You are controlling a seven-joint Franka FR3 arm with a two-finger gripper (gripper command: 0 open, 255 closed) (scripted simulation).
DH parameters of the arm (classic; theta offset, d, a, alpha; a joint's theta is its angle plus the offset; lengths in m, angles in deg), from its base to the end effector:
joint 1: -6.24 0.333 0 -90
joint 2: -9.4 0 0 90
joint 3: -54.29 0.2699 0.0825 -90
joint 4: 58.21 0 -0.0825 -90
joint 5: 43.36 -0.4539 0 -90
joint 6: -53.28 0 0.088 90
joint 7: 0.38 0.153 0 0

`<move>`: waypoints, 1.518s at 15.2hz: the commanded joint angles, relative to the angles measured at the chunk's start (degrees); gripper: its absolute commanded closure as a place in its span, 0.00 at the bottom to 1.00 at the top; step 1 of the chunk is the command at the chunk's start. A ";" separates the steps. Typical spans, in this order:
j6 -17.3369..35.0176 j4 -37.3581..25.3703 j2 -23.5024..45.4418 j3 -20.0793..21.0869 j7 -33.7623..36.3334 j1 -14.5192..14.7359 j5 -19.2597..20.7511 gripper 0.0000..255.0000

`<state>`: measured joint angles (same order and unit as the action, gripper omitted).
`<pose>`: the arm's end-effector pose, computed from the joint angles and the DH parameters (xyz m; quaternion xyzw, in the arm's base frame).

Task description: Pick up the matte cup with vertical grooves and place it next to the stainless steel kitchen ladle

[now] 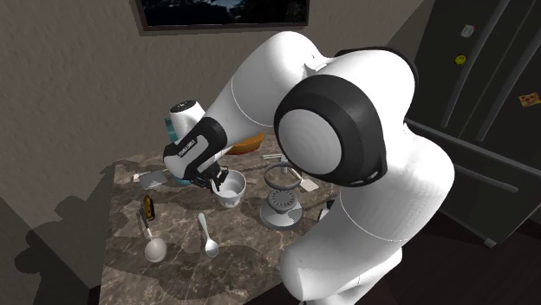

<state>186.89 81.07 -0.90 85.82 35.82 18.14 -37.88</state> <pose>0.4011 0.3549 0.2336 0.9920 0.0924 0.0723 0.0469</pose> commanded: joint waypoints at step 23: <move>-7.50 -3.32 -4.88 -0.86 -2.43 1.34 -3.41 0.00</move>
